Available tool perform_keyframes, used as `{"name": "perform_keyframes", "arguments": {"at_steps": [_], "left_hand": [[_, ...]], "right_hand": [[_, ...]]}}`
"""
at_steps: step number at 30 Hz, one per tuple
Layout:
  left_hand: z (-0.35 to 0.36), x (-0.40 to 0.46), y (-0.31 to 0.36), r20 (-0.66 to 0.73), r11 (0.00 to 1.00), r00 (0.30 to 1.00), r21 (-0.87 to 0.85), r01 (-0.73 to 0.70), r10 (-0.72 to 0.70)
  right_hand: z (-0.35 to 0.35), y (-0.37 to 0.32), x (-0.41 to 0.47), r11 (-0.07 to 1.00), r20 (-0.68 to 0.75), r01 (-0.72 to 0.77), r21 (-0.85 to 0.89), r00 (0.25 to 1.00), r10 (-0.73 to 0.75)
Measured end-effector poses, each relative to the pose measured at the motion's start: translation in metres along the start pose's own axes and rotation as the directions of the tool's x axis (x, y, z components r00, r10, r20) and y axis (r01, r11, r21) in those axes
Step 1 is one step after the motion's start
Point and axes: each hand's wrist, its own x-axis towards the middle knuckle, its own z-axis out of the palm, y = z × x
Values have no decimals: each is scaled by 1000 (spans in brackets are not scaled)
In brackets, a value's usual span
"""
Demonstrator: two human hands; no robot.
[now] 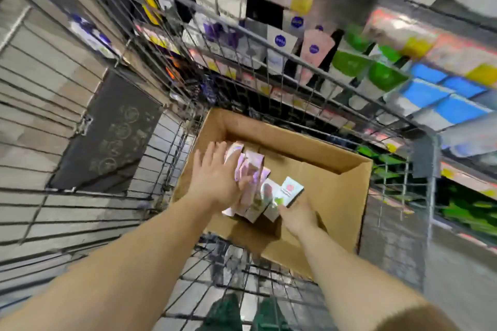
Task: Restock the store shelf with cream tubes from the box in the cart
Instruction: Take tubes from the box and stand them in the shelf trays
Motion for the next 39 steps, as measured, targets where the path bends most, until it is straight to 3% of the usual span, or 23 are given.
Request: {"name": "perform_keyframes", "arguments": {"at_steps": [4,7,9,13,15,17,19,22,28,34,39], "left_hand": [[37,19,-3,34,1000,999,-30,-1,2],[52,27,-6,31,999,999,-35,-26,27],[55,32,-9,8,998,1000,-56,-28,28],[45,35,-5,-1,987,999,-155,-45,46],[35,37,3,184,894,983,-445,58,28],[21,37,11,372,687,927,-687,238,51],[11,37,15,448,596,889,-741,310,95],[0,35,11,428,460,891,-828,319,152],[0,33,-30,412,441,911,-820,365,11],[25,25,-61,445,333,896,-844,420,-3],[15,10,-53,428,304,903,-858,414,-21]], "right_hand": [[33,2,30,969,-72,-163,188,981,179],[44,-2,40,960,-139,-193,205,965,224],[45,1,44,956,-154,-171,240,965,212],[31,11,38,973,-133,-8,230,990,40],[16,5,28,964,-71,126,234,991,-112],[5,-9,15,947,8,224,228,973,-232],[-1,-25,4,925,54,315,213,942,-333],[-5,-36,0,911,142,368,188,907,-396],[24,-6,30,989,253,136,-56,960,-118],[88,-2,45,970,39,-61,236,998,54],[71,12,45,943,174,-159,291,979,111]]}}
